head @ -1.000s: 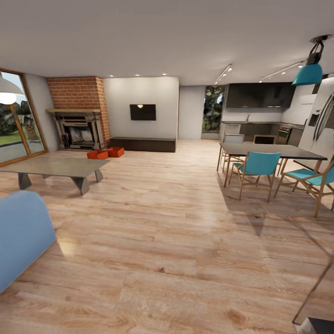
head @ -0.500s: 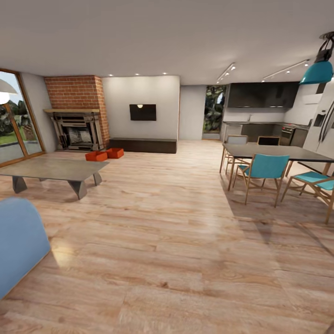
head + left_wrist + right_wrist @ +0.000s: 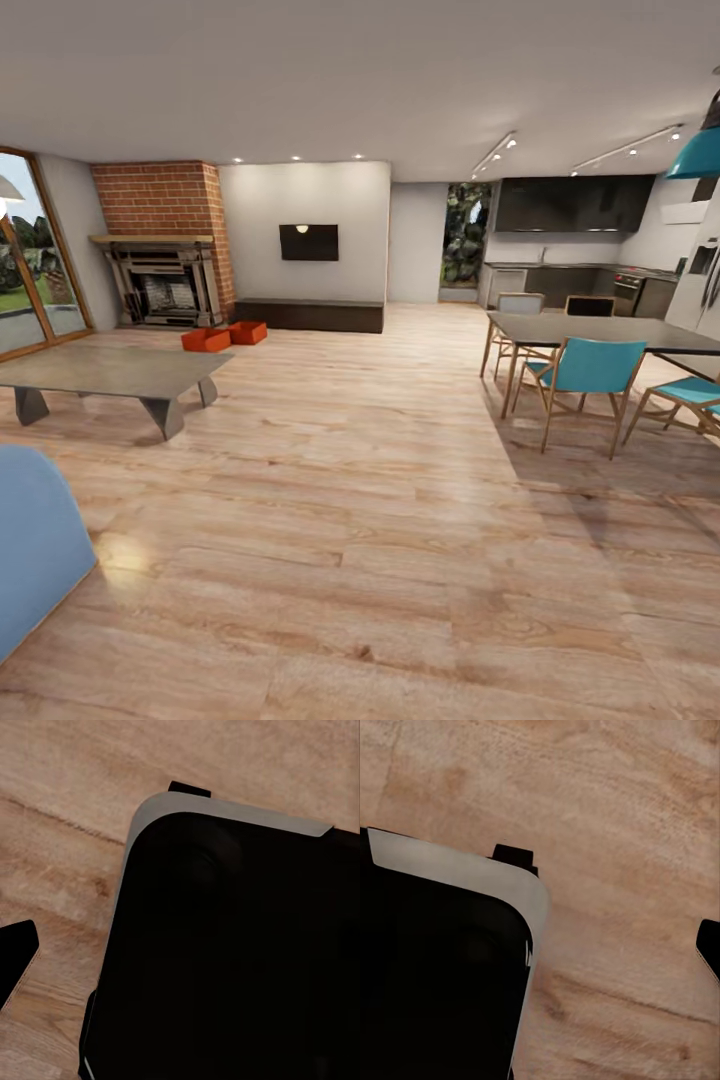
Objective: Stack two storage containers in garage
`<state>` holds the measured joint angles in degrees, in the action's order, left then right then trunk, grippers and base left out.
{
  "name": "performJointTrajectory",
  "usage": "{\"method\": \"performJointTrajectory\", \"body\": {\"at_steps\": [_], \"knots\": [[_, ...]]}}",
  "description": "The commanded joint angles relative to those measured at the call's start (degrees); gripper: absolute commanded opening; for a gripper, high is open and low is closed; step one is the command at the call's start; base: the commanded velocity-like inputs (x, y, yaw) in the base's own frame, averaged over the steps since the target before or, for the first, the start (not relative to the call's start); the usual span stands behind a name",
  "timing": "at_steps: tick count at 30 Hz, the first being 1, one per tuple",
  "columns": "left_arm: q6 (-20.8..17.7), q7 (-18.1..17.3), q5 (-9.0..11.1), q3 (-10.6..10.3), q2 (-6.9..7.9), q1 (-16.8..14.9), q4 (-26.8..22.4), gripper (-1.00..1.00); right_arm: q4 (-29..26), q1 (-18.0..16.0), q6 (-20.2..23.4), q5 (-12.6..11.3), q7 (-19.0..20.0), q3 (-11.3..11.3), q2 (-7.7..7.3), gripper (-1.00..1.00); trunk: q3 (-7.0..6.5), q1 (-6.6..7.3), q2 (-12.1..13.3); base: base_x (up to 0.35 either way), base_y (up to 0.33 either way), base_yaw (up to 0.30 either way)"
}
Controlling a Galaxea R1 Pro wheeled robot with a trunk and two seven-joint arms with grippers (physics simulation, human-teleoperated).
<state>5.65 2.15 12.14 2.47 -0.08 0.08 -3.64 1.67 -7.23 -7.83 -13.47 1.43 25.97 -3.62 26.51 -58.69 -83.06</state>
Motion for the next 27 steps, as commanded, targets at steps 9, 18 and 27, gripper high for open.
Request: {"method": "performJointTrajectory", "body": {"at_steps": [9, 18, 27], "knots": [[-0.3, 0.1, 0.1, 0.2, -0.01, 0.0, 0.1, 1.0, 0.2, -0.1, -0.4, -0.6, 0.2, 0.5, 0.02, 1.0, 0.05, -0.03, 0.0, 0.333, 0.094, 0.0], [-0.3, 0.1, 0.1, 0.2, -0.01, 0.0, 0.1, 1.0, 0.2, -0.1, -0.4, -0.6, 0.2, 0.5, 0.02, 1.0, 0.05, -0.03, 0.0, 0.333, 0.038, 0.0], [0.1, 0.1, 0.1, 0.2, -0.01, 0.0, 0.1, 1.0, 0.2, -0.1, -0.4, -0.6, 0.3, 0.5, -0.06, 1.0, 0.05, -0.03, 0.0, 0.333, 0.0, 0.0]]}}
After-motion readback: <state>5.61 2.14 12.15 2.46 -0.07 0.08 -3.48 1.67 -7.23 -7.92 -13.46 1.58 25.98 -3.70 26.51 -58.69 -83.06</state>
